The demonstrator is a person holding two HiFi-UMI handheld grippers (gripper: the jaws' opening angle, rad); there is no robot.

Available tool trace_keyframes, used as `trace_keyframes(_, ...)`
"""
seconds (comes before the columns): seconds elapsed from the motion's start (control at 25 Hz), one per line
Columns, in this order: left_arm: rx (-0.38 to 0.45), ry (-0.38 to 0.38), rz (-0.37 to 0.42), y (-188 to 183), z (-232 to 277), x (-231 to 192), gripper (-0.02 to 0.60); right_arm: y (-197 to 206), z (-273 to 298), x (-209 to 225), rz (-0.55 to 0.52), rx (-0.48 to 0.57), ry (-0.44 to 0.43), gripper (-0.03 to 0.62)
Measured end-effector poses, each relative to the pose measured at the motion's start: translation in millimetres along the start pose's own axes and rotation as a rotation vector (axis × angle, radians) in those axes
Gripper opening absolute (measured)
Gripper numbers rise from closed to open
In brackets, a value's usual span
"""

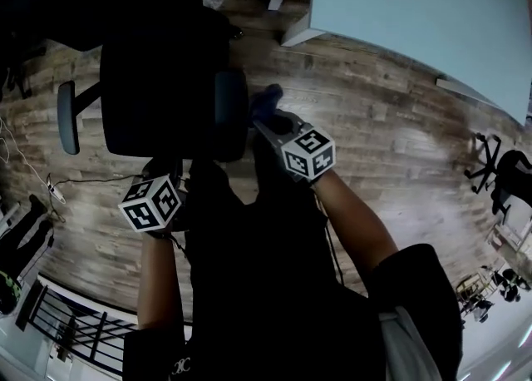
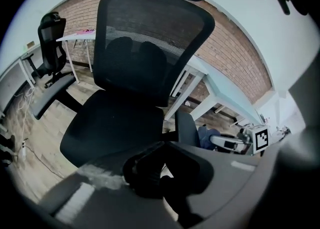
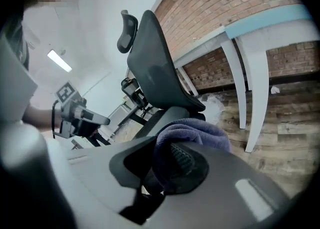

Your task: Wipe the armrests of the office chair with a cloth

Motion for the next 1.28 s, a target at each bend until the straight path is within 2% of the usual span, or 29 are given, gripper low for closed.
trace_keyframes(0.24, 0.003, 0.074, 0.043, 3.0, -12.4, -55.2, 0.005, -24.9, 4.0, -87.5, 0.074, 0.168, 0.159, 0.055)
trace_keyframes(0.4, 0.002, 0.129, 0.071, 5.8, -27.1, -99.0, 0.005, -25.2, 43.6, -145.9, 0.243, 0.273, 0.342, 0.055)
trace_keyframes(0.6, -0.039, 0.178, 0.134, 12.7, -41.3, -151.2, 0.005, -20.6, 121.6, -185.5, 0.412, 0.385, 0.415, 0.054)
trace_keyframes(0.68, -0.074, 0.19, 0.157, 19.6, -44.8, -169.3, 0.005, -17.8, 143.7, -179.9, 0.474, 0.447, 0.518, 0.055)
trace_keyframes(0.8, -0.127, 0.199, 0.187, 29.4, -45.3, -194.2, 0.005, -12.6, 164.9, -154.4, 0.561, 0.542, 0.741, 0.057)
trace_keyframes(1.04, -0.227, 0.185, 0.241, 47.6, -37.4, -230.3, 0.005, -0.7, 175.7, -100.6, 0.619, 0.696, 1.101, 0.057)
trace_keyframes(1.16, -0.26, 0.179, 0.278, 48.9, -30.4, -242.1, 0.005, -1.5, 176.3, -84.2, 0.588, 0.737, 1.215, 0.057)
trace_keyframes(1.28, -0.273, 0.181, 0.315, 44.7, -25.2, -247.5, 0.005, -1.8, 181.6, -76.1, 0.549, 0.738, 1.269, 0.071)
Point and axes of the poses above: the fingertips, and each gripper's own axes: z forward along the fingers, x to its right, y out of its underside, the point moved 7 cm from there along -z, backward along the fingers, and after that the axes turned 7 degrees about -x, right-handed, at the moved point
